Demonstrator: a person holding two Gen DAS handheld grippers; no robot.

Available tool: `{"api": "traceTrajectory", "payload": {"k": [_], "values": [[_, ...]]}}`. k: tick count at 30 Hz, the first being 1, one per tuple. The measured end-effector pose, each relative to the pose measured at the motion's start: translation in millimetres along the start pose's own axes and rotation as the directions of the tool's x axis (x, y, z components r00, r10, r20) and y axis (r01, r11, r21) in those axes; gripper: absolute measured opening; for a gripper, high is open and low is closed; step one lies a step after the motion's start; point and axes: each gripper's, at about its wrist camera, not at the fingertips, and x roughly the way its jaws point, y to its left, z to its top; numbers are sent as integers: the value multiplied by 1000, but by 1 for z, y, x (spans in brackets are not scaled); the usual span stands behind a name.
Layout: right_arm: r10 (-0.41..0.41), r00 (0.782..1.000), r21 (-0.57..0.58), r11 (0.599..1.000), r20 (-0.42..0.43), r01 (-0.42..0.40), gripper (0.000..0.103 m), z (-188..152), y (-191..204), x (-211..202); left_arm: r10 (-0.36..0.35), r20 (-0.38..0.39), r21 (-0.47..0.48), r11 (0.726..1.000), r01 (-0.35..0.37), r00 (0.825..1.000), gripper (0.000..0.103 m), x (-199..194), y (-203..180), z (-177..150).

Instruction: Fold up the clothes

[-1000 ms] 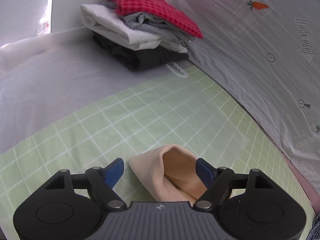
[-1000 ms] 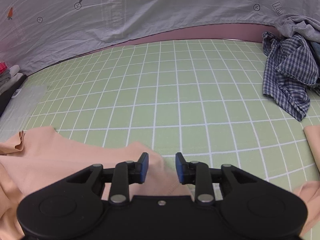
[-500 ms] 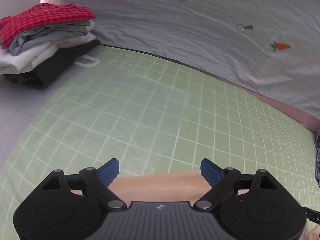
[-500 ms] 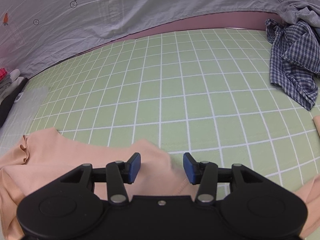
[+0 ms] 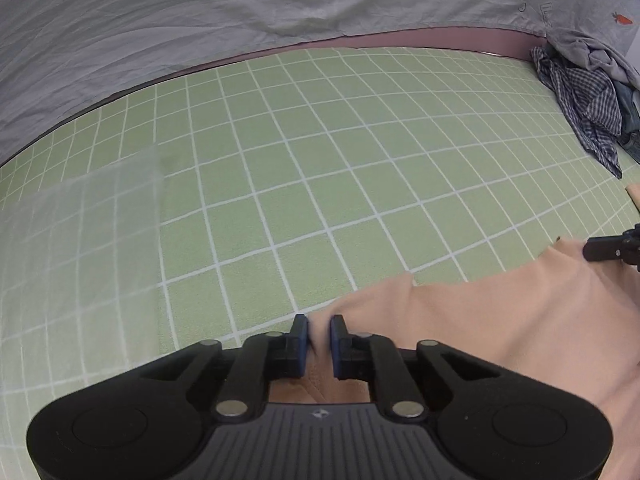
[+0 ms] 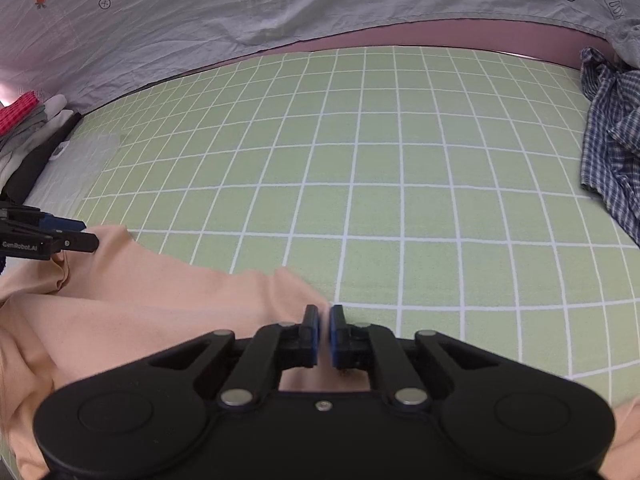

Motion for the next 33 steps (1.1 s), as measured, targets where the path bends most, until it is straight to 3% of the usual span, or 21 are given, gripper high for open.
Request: {"api": "traceTrajectory", "payload": {"k": [2, 5, 9, 12, 14, 15, 16, 18, 21, 24, 28, 33], "values": [[38, 999, -4, 999, 16, -38, 2, 5, -3, 0, 5, 22, 16, 1000, -5, 1000, 7, -1, 1, 2], [40, 997, -34, 999, 60, -38, 2, 25, -6, 2, 69, 107, -18, 998, -68, 992, 7, -10, 16, 20], [57, 984, -70, 996, 168, -46, 2, 76, -12, 4, 164, 232, -107, 984, -142, 959, 7, -14, 40, 58], [39, 960, -92, 996, 279, -13, 2, 121, -9, 10, 215, 262, -200, 966, -165, 941, 10, -8, 46, 82], [6, 944, -99, 995, 330, 28, 3, 145, -5, 18, 277, 272, -245, 946, -212, 922, 19, -9, 42, 87], [-34, 937, -111, 991, 346, 77, 6, 152, 0, 23, 303, 263, -266, 935, -233, 916, 31, -11, 41, 86], [-67, 933, -122, 986, 354, 117, 18, 153, 4, 22, 305, 258, -281, 932, -231, 917, 47, -15, 41, 82], [-131, 920, -142, 970, 369, 195, 38, 156, 12, 20, 278, 272, -318, 930, -186, 921, 55, -26, 42, 67], [-127, 918, -133, 973, 375, 189, 40, 134, 14, 2, 263, 238, -366, 916, -164, 935, 56, -41, 36, 34], [-169, 926, -96, 972, 337, 212, 45, 90, 8, -15, 282, 180, -392, 899, -194, 943, 72, -55, 20, -5], [-188, 955, 27, 982, 229, 187, 52, 24, -9, -31, 260, 119, -412, 891, -190, 958, 75, -65, -14, -54], [-219, 963, 173, 966, 158, 192, 56, -49, -30, -56, 197, 74, -435, 889, -146, 978, 80, -73, -67, -94]]}}
